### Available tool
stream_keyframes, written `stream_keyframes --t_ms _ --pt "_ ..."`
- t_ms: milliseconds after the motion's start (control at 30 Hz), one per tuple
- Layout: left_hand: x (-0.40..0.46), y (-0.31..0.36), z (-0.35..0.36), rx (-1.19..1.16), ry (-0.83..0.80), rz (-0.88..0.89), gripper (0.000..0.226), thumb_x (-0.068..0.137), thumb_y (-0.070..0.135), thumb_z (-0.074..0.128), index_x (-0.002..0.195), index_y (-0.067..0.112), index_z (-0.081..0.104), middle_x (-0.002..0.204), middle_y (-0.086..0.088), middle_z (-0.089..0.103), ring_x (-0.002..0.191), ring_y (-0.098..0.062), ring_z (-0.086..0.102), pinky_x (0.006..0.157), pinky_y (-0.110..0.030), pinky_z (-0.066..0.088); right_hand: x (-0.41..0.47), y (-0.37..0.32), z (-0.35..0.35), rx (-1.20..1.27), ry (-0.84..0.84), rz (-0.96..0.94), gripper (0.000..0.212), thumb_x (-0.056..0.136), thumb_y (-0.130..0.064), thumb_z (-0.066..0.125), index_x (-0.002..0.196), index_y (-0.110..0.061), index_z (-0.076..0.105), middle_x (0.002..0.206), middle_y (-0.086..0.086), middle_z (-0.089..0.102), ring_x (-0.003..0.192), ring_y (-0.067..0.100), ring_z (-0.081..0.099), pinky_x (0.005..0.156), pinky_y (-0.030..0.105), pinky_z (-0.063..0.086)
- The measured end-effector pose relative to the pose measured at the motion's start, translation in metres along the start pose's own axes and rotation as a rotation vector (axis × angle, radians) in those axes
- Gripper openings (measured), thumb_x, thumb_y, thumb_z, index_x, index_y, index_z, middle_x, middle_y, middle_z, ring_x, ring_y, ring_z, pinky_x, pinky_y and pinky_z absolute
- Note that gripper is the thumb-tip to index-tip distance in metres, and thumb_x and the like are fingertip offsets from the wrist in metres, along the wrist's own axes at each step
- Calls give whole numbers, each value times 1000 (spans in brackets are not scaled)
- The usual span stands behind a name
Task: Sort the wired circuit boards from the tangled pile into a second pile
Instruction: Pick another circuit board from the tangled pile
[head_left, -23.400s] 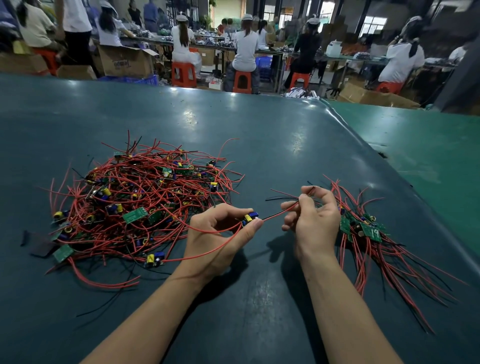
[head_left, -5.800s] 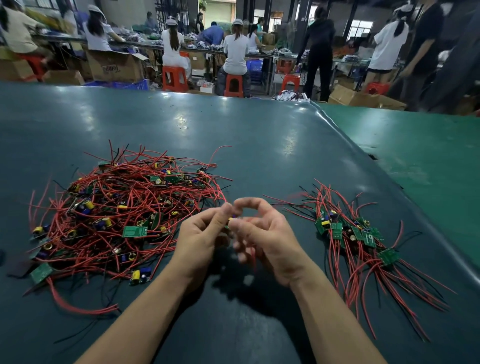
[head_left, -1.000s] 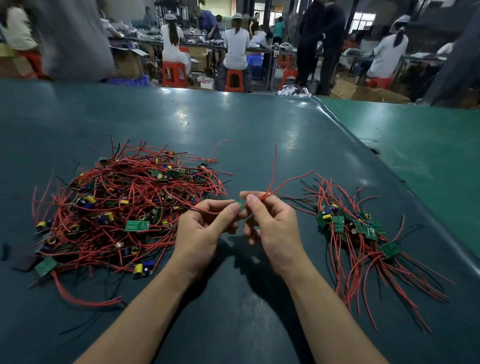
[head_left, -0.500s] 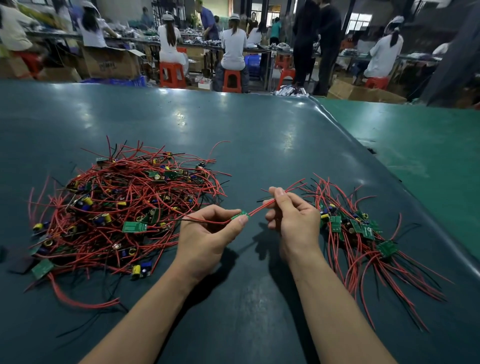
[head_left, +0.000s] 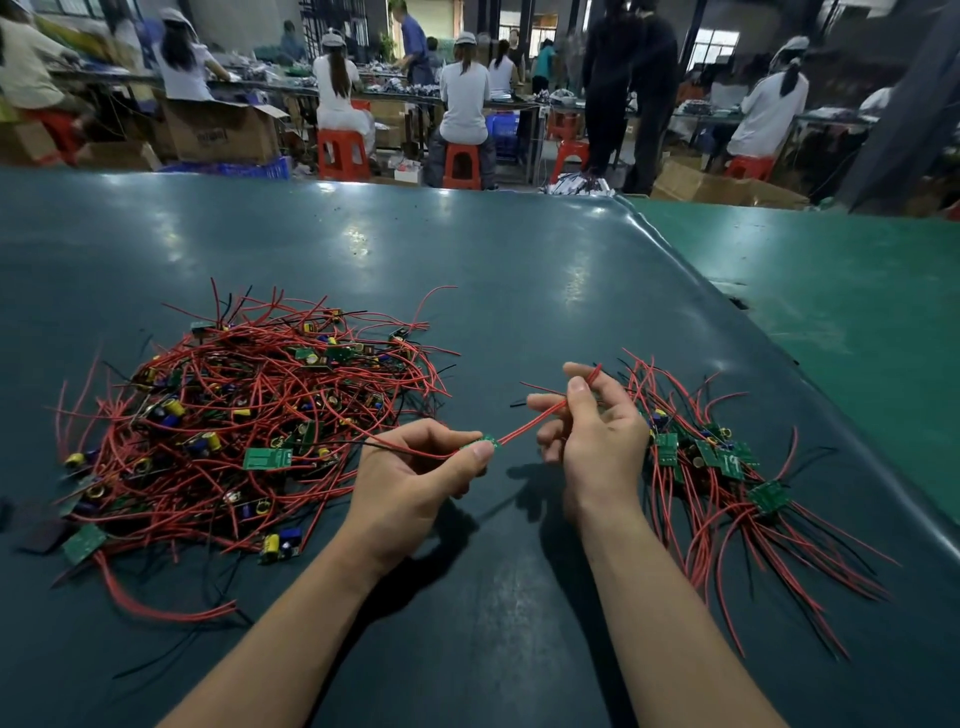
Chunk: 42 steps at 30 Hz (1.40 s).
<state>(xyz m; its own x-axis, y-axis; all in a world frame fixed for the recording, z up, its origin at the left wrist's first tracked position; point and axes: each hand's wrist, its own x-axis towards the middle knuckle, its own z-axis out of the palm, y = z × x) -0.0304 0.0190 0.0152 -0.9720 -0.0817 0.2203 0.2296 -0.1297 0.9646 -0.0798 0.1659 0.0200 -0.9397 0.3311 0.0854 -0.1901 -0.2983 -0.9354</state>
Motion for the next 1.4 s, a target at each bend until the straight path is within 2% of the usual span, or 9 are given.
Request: stream_keyframes --t_ms 233,500,767,867,967,1100,1167,1233,1400 --pt "-3 0 2 27 -62 16 9 72 7 76 77 0 72 62 -4 69 52 -6 58 52 -16 45 0 -7 -2 307 -62 268 20 101 -11 46 93 -15 64 46 0 51 25 7 30 32 9 20" --pt "-1 -1 1 17 -18 7 7 78 -4 72 74 1 70 58 -4 67 49 -8 55 51 -17 45 4 -10 -5 488 17 349 19 101 -16 49 90 -13 63 74 3 74 36 6 43 34 14 31" --pt "-2 -4 2 -12 -46 16 11 69 12 76 74 3 71 59 -3 67 49 -6 54 51 -16 44 7 -12 -11 593 -60 454 29 105 -23 38 89 -15 60 34 -6 27 23 5 21 26 16 19" --pt "0 -5 0 -27 18 70 17 69 18 75 78 4 72 62 -5 68 50 -10 54 51 -18 45 9 -11 -11 622 -49 453 35 106 -35 34 94 -14 60 41 -6 48 27 4 31 29 14 26" --pt "4 -6 -4 -44 105 172 17 80 21 71 85 6 72 70 -10 69 51 -16 53 52 -21 46 6 -8 -7 686 -97 519 54 103 -51 27 103 -7 58 79 9 73 40 11 54 35 13 37" --pt "9 -5 -9 -73 211 171 22 85 33 64 82 14 72 68 -6 69 50 -12 52 51 -18 44 -15 -2 9 343 -347 610 19 98 -17 47 104 -10 63 78 6 67 41 13 54 34 15 35" --pt "10 -6 -10 -38 247 152 25 86 37 62 75 17 73 62 -2 66 49 -10 53 49 -17 44 -26 3 16 70 -571 483 27 88 0 58 103 -20 68 78 4 67 44 13 55 36 16 36" --pt "11 -6 -12 -3 266 117 28 84 41 63 72 17 73 58 -1 62 50 -10 54 47 -19 45 -36 6 18 -37 -756 341 26 89 -6 65 104 -27 70 82 2 71 49 15 60 37 20 42" --pt "8 -7 -10 60 231 100 39 88 44 58 67 11 66 61 -14 61 55 -22 57 52 -38 49 -39 7 22 -109 -579 197 28 89 -18 69 117 -17 66 79 9 70 44 14 57 39 23 42"
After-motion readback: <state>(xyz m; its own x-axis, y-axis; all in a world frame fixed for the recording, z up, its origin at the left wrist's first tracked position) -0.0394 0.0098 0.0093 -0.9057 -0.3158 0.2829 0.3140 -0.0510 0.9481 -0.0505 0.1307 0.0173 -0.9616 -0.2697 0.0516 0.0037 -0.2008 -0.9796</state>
